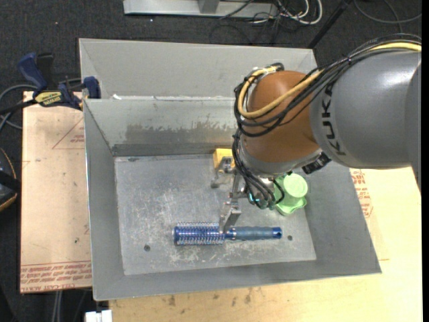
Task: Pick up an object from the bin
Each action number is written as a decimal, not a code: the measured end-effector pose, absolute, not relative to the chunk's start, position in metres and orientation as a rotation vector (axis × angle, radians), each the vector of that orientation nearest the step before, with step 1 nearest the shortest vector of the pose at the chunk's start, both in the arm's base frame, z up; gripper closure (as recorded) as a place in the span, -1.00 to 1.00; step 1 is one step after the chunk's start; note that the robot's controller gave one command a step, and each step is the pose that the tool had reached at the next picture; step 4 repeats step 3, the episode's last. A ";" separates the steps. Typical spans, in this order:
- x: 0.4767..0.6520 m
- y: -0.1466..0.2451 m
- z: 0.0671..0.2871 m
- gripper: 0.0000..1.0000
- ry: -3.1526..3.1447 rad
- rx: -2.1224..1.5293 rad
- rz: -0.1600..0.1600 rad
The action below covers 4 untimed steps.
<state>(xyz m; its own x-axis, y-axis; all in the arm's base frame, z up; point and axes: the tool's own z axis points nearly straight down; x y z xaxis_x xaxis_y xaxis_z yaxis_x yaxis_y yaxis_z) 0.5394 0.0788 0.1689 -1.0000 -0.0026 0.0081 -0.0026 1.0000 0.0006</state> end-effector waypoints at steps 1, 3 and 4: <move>0.512 0.148 0.099 -1.00 -3.132 0.034 -0.004; 0.494 0.157 0.230 1.00 -3.150 0.021 -0.006; 0.494 0.157 0.230 1.00 -3.150 0.021 -0.006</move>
Offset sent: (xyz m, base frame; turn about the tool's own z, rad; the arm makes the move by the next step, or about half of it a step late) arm -0.0236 0.0634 -0.0650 -0.0095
